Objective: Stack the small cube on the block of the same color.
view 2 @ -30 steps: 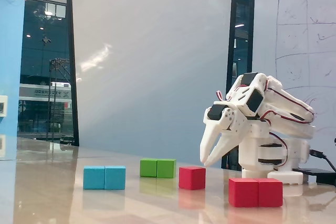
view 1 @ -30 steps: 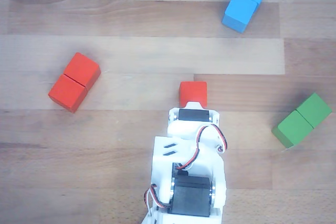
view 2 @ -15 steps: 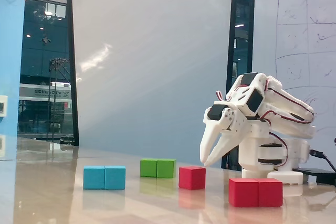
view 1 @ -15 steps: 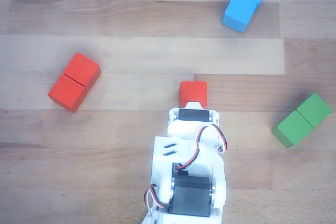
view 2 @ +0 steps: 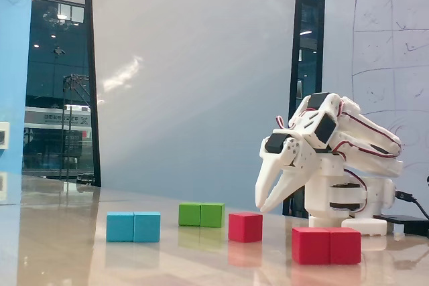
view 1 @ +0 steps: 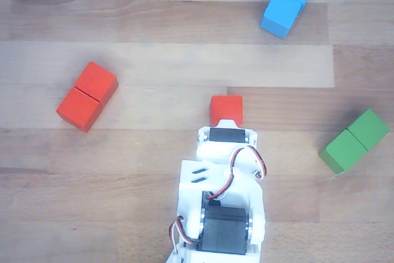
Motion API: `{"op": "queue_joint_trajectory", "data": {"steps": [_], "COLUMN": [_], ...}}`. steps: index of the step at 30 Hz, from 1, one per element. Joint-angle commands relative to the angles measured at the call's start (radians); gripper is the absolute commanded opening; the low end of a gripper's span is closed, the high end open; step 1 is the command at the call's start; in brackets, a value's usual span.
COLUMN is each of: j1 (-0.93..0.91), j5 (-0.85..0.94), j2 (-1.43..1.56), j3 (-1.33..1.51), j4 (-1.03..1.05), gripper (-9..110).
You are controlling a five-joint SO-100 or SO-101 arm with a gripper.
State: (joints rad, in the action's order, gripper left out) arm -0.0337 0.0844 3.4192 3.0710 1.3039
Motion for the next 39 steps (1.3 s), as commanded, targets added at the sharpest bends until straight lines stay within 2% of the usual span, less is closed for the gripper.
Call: {"op": "queue_joint_trajectory", "data": {"steps": [1,31,39], "j1": [0.0,-0.006,-0.006], "j5": [0.0,0.002,0.005], "j2": [0.031,0.025,-0.278], "j3": [-0.02,-0.029,-0.302], "j4": [0.002,0.002,-0.069], "gripper": [0,0,1]}}
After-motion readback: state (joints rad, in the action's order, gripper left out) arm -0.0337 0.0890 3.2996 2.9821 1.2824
